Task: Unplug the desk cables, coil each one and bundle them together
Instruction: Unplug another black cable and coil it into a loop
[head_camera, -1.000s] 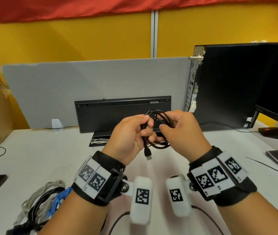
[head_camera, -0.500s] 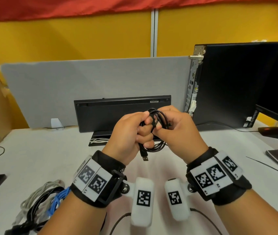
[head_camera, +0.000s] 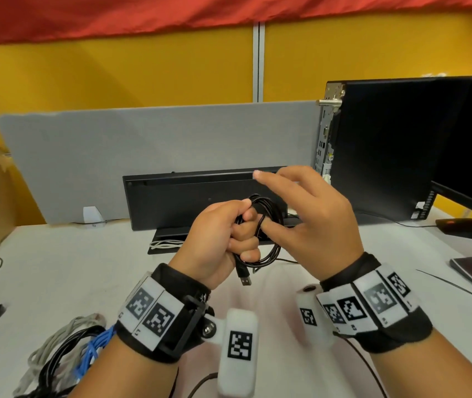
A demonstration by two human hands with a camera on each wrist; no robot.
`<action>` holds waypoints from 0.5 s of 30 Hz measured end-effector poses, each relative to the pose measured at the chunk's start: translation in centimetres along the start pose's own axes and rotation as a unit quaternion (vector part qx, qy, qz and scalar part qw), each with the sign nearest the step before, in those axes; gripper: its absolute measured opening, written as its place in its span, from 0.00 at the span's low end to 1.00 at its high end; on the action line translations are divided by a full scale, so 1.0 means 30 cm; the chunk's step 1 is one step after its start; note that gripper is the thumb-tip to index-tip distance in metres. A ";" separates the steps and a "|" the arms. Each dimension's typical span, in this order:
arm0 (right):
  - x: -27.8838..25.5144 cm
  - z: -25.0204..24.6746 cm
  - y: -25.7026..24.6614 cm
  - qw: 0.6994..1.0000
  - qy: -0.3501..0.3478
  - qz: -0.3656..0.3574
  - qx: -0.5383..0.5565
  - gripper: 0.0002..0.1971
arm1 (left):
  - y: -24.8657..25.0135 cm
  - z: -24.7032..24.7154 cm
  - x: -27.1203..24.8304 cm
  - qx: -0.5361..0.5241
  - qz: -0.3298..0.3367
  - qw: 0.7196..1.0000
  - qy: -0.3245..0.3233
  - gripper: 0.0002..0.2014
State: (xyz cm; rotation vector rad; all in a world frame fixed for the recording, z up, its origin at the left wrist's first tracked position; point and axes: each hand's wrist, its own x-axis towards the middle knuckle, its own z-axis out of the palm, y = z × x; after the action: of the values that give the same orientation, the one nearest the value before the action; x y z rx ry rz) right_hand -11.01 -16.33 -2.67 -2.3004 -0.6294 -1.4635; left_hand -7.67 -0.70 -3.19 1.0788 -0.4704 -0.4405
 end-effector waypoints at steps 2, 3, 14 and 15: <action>-0.006 0.004 0.006 0.998 0.006 -0.068 -0.015 0.11 | 0.003 -0.003 0.000 0.004 0.003 1.000 0.000 0.17; -0.011 0.007 0.011 0.996 0.014 -0.092 -0.016 0.08 | 0.008 -0.004 -0.001 0.000 0.006 1.000 -0.005 0.16; -0.001 0.045 -0.027 0.865 -0.042 0.227 0.446 0.07 | 0.040 -0.016 -0.012 0.113 0.069 0.990 0.057 0.17; -0.002 0.046 -0.028 0.837 -0.054 0.269 0.474 0.06 | 0.042 -0.017 -0.014 0.145 0.081 0.983 0.074 0.17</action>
State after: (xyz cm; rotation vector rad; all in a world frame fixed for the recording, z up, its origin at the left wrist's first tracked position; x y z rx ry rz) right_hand -10.44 -14.92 -3.25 -1.5516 -0.5011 -0.5363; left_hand -7.58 0.42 -2.33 1.3332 -0.4952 -0.1484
